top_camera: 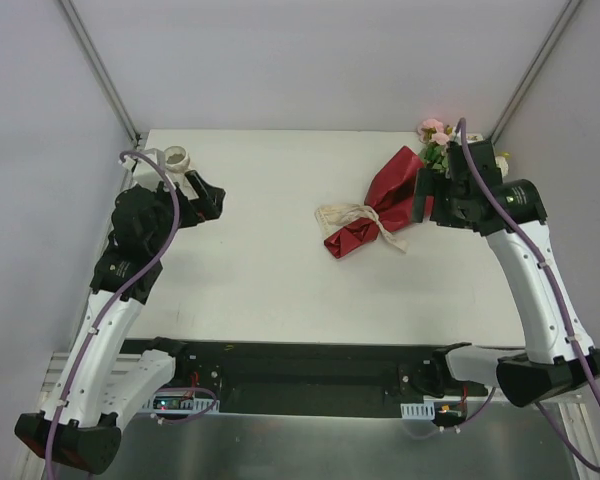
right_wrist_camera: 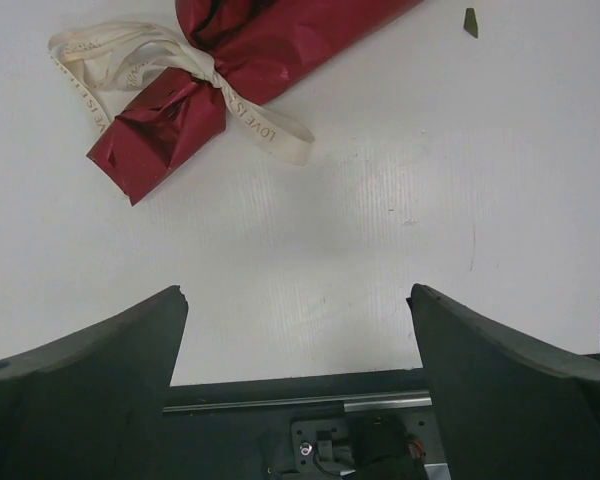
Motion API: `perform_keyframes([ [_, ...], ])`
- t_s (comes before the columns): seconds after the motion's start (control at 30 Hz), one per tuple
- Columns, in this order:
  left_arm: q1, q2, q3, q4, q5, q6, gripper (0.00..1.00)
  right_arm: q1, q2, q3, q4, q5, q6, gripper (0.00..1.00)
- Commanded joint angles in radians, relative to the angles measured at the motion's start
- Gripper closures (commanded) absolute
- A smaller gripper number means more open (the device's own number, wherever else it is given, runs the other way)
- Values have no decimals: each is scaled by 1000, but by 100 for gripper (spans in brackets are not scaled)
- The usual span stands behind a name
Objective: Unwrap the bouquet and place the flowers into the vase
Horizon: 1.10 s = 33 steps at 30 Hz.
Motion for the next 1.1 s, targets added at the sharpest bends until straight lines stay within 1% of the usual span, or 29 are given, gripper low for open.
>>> perform_keyframes([
  [0.0,1,28,19,-4,124,13,1,9,86,24,49,-55,67,4],
  [0.17,1,91,28,-21,257,12,1,9,276,99,67,-207,148,3],
  [0.23,1,117,36,-29,292,7,1,9,354,121,93,-278,211,4],
  [0.3,1,129,42,-35,344,7,1,9,411,133,150,-303,248,3],
  [0.37,1,143,47,-39,381,16,1,6,443,141,179,-298,317,3],
  [0.47,1,142,44,-42,398,53,1,-3,517,147,190,-296,406,2],
  [0.6,0,126,42,-59,404,102,1,3,587,152,216,-283,412,1],
  [0.63,-3,117,44,-68,403,108,1,8,595,152,221,-254,415,5],
  [0.7,-6,110,42,-76,395,122,1,9,624,152,251,-244,427,13],
  [0.77,-14,96,44,-90,392,136,1,11,650,164,259,-208,436,19],
  [0.87,-35,85,44,-107,372,174,1,23,687,168,262,-163,496,25],
  [0.93,-49,80,53,-118,360,208,1,35,701,162,264,-123,563,25],
  [1.07,-86,82,65,-139,329,260,1,58,730,152,311,-93,611,24],
])
